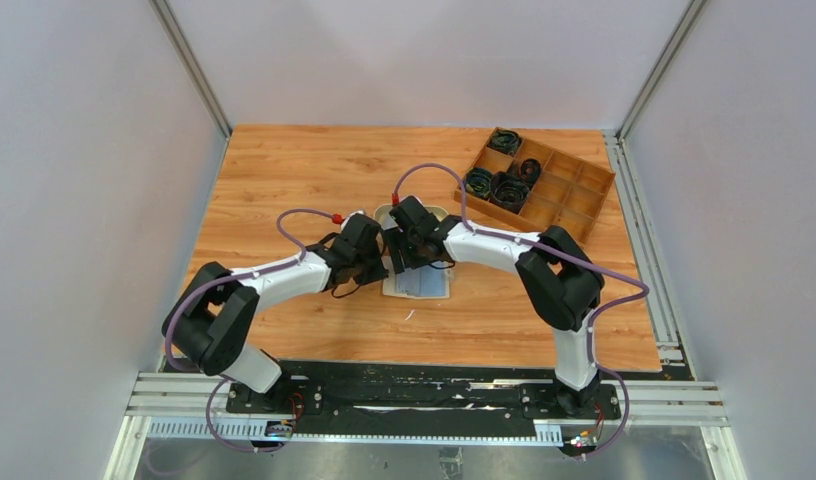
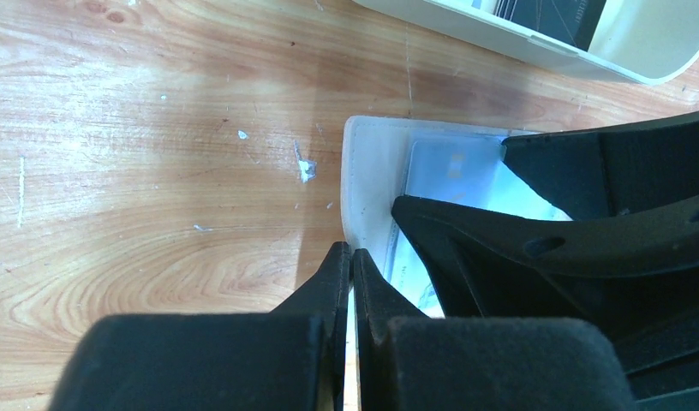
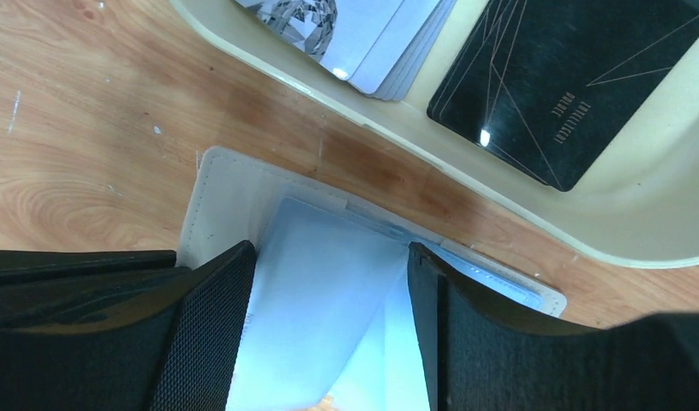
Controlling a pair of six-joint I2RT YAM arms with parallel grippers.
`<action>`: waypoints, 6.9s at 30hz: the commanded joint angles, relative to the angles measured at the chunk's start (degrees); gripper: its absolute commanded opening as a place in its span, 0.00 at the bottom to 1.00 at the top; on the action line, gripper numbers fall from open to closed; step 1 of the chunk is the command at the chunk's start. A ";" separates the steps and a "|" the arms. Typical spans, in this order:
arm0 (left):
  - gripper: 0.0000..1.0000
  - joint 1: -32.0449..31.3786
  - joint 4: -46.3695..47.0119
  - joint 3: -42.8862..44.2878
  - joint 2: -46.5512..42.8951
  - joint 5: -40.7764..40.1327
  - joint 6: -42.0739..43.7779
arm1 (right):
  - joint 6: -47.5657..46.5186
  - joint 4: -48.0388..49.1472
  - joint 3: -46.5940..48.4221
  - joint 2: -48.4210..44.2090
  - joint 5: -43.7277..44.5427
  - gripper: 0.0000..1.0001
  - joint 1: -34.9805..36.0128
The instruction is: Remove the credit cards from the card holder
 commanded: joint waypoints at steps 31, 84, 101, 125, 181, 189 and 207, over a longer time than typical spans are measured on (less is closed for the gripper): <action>0.00 -0.34 -1.69 2.66 3.18 -2.17 0.85 | -3.86 2.28 -7.16 -14.72 -4.24 0.91 -3.74; 0.00 -0.34 -2.42 2.32 4.81 -2.85 1.61 | 40.58 62.81 -39.46 0.26 -44.26 0.64 -13.29; 0.00 -0.33 -3.58 2.48 4.19 -3.41 2.34 | 42.91 74.54 -42.56 1.76 -43.05 0.18 -13.27; 0.00 -0.38 -4.50 2.93 4.55 -4.43 2.90 | 32.43 62.40 -46.78 -5.79 -45.37 0.00 -16.65; 0.00 -0.07 -3.23 2.09 4.44 -3.90 2.66 | 42.17 60.99 -34.65 -4.25 -38.48 0.42 -10.12; 0.00 -0.07 -3.53 2.83 4.95 -3.90 3.01 | 40.64 59.92 -37.82 -6.94 -39.07 0.40 -12.32; 0.00 -0.08 -3.78 3.10 5.34 -3.55 3.45 | 38.42 62.57 -43.98 -6.00 -38.87 0.10 -14.40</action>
